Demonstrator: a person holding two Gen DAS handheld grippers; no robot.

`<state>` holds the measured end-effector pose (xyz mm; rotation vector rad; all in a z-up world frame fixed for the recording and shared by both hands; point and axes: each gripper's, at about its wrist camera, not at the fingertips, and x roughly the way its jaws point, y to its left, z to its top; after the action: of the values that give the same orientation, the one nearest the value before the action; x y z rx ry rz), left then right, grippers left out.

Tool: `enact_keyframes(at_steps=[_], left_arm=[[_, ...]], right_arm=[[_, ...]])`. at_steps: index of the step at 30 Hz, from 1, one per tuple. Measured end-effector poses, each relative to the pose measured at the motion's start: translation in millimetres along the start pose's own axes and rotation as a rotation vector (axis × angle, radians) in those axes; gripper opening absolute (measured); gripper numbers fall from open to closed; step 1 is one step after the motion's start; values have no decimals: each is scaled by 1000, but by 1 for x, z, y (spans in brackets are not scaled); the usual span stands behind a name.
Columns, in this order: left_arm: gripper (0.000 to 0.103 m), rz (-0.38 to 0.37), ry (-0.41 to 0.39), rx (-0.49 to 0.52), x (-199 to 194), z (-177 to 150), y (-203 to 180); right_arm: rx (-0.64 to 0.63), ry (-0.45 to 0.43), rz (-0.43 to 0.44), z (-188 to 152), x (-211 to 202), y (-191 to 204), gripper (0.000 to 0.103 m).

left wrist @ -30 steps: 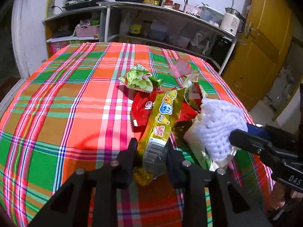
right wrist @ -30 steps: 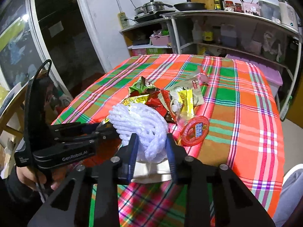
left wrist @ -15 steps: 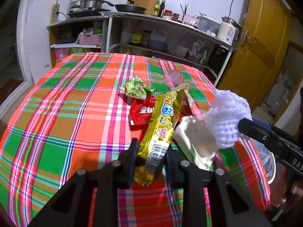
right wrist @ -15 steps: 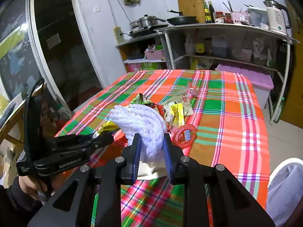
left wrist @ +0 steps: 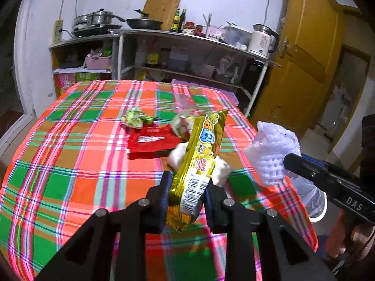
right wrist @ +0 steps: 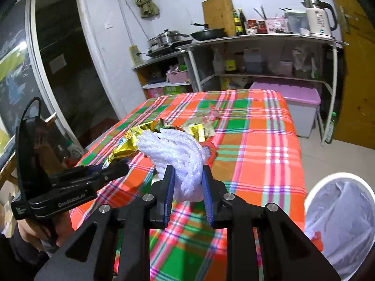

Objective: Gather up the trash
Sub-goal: 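Carry the wrapper and foam net to the bin and open both tools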

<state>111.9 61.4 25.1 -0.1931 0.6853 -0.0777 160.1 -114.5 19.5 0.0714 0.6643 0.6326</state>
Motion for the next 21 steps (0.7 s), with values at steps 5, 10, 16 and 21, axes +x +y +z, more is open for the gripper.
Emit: enact_keyframes(at_steps=[5,10,16,21], left_arm=[[27,-28,-3,29,-4,-5,-24],[27,-64,-2,60,-6,-8,-46],[27,-109,3,102,-6,-10,-76],[27,-149,11,134,-3,-12,-100]], right_arm=[[22,-16,-25,-8,-20,-10,24],[44,-34,-54,-15,-40,-22,24],[79,-56,-96,-24,-64,-40,24],[115,-74,-141,-33,-83,-58,24]])
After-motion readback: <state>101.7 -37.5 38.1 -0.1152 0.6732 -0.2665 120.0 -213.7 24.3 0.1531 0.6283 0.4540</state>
